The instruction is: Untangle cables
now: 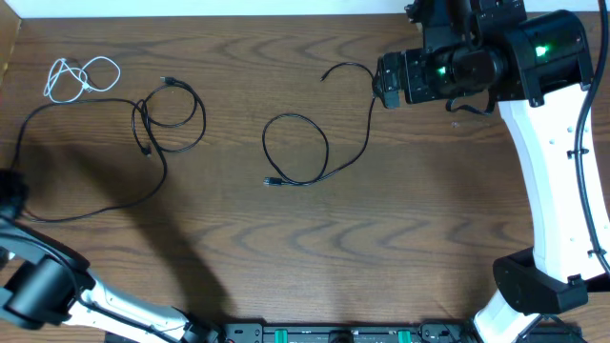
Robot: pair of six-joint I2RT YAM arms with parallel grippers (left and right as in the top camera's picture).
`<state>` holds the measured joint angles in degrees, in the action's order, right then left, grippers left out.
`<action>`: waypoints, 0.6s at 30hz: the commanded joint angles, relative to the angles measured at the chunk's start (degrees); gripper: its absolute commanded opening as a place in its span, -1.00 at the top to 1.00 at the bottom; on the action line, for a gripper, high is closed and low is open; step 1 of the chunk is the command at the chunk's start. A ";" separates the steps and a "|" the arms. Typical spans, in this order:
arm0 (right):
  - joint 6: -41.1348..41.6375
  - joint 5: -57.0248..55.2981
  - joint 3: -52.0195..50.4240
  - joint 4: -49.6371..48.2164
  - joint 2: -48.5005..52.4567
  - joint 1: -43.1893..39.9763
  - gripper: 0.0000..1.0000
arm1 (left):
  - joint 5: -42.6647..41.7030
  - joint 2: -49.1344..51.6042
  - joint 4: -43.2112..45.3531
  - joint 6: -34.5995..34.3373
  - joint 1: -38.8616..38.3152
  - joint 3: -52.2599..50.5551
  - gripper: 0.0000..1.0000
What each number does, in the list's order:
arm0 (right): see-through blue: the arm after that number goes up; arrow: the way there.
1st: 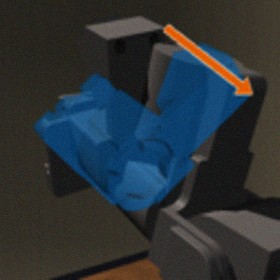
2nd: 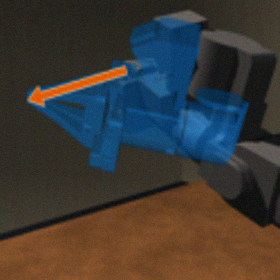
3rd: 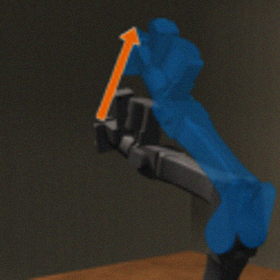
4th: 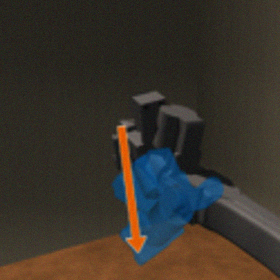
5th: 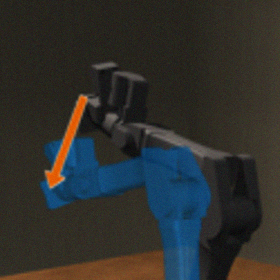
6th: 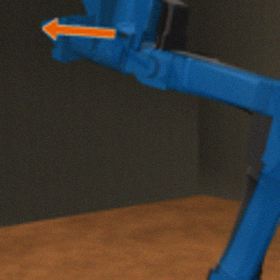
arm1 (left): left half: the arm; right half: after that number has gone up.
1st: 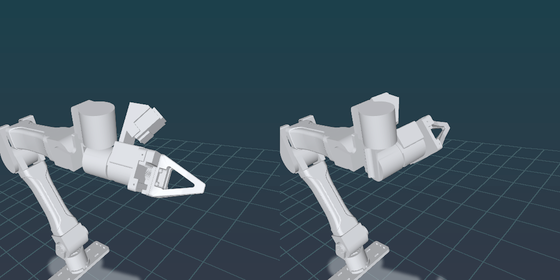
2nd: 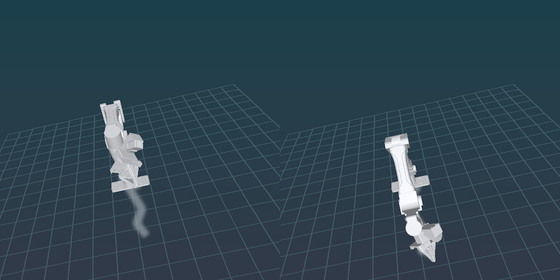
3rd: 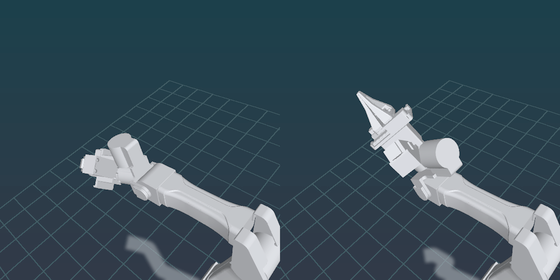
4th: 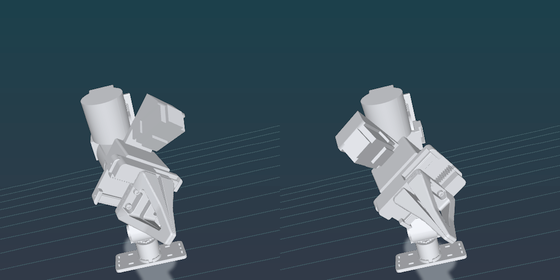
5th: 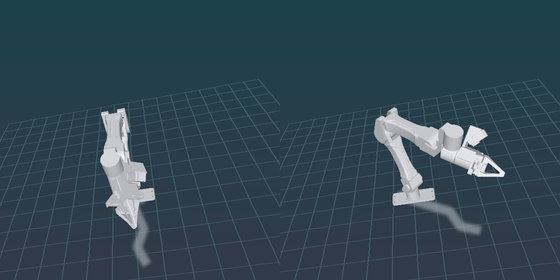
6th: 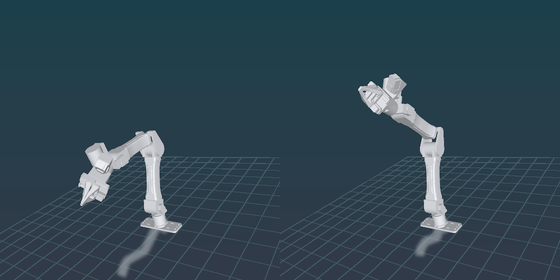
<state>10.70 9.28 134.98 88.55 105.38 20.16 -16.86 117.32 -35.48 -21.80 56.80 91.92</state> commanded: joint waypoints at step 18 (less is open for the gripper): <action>0.20 0.33 0.20 -0.48 0.07 0.17 -0.98 | 5.16 -6.03 -15.21 -20.87 -17.22 -10.08 -0.63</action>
<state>11.31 9.28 134.98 88.03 105.38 20.16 -17.69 110.26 -50.22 -33.95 42.50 84.90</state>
